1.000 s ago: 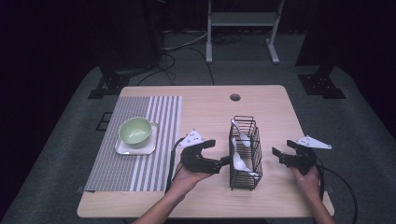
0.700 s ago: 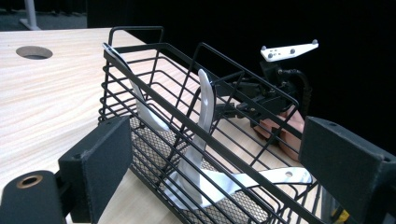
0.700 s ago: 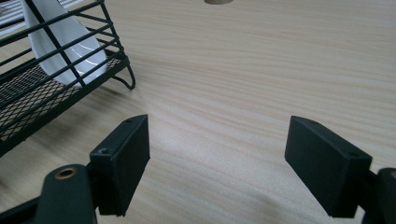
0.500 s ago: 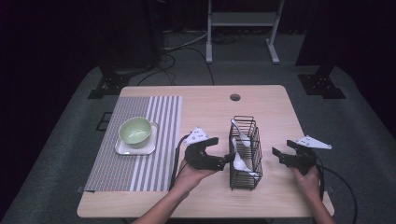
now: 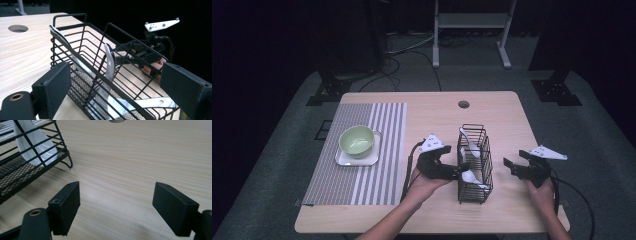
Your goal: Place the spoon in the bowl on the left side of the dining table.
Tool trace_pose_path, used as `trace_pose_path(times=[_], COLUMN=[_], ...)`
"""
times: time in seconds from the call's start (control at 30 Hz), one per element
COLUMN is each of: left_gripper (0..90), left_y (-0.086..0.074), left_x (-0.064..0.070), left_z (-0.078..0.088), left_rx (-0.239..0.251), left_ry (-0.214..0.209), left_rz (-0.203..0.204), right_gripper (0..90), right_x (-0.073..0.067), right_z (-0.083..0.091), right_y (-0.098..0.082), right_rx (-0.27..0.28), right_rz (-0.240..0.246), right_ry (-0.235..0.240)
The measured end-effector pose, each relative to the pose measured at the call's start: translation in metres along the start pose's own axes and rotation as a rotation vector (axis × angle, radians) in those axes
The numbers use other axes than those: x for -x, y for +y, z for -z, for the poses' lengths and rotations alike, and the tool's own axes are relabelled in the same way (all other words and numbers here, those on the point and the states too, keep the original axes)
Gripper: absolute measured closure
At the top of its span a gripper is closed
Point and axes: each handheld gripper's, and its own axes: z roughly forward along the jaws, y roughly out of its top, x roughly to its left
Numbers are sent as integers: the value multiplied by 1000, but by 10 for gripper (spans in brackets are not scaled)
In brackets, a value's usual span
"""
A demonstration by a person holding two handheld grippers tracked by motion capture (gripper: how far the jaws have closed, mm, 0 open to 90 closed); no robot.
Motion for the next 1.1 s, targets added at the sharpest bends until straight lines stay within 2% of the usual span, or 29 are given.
trace_pose_path(times=[0.1, 0.3, 0.6, 0.83, 0.97, 1.1], left_gripper=[136, 240, 492, 682, 774, 814], left_y=[1, 3, 4, 6, 6, 6], left_x=[1, 2, -1, 0, 1, 2], left_z=[-2, -4, -6, -6, -5, -4], left_rx=[1, -5, -8, 11, 24, 27], left_ry=[8, 10, 48, 61, 59, 52], left_rz=[0, -19, -21, -51, -60, -56], right_gripper=[211, 212, 212, 213, 213, 213], right_x=[0, 0, 0, 1, 1, 1], right_z=[0, 0, 0, 0, 0, 0], right_y=[0, 0, 0, 0, 0, 0], right_rx=[0, 0, 0, 1, 2, 3], right_rz=[0, 2, 1, -2, -3, -3], right_ry=[1, 1, 3, 5, 5, 6])
